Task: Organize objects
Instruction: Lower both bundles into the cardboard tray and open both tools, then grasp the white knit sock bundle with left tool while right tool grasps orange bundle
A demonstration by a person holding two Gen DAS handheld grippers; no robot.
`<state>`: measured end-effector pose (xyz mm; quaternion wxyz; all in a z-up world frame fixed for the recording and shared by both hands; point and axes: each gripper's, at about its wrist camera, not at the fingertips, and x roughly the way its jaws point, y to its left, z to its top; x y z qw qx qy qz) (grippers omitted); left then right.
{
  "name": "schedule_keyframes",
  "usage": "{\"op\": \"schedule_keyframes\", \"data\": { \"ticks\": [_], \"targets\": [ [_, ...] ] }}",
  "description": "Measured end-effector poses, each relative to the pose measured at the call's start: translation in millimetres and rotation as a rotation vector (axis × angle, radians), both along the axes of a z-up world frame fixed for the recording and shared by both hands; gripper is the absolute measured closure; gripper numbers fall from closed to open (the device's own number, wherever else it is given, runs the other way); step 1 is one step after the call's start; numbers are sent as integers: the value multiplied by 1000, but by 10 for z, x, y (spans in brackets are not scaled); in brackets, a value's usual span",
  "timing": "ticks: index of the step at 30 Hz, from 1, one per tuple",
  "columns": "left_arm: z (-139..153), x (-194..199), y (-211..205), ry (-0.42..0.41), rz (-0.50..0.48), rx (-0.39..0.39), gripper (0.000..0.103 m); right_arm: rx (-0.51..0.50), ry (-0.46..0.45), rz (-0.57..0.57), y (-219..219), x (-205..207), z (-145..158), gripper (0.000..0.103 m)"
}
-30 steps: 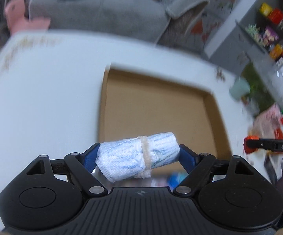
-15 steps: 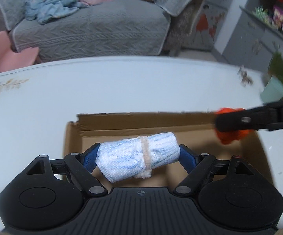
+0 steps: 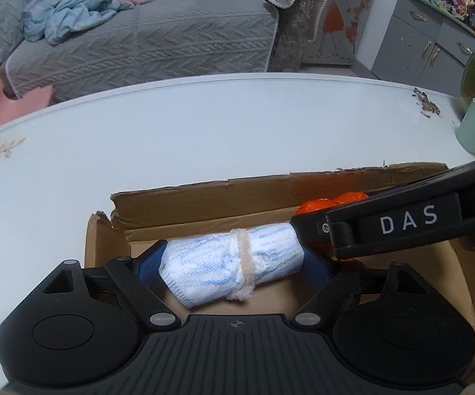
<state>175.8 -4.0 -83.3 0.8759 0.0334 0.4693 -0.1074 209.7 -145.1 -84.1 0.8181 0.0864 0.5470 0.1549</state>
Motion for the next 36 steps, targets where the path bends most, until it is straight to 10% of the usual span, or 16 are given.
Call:
{"op": "schedule_keyframes", "data": {
  "ticks": [9,23,36],
  "targets": [
    [91,-59,-36,2,28,17,9,9,-21,-10,-65,-101,203,16],
    [571,-384,20,-48,51,24,8,-27,-89,-12,-158,-361,660,16],
    [1140,-2283,839,-159,275,25,1,-106,-415,-55,-914,-2302,1443,1]
  ]
}}
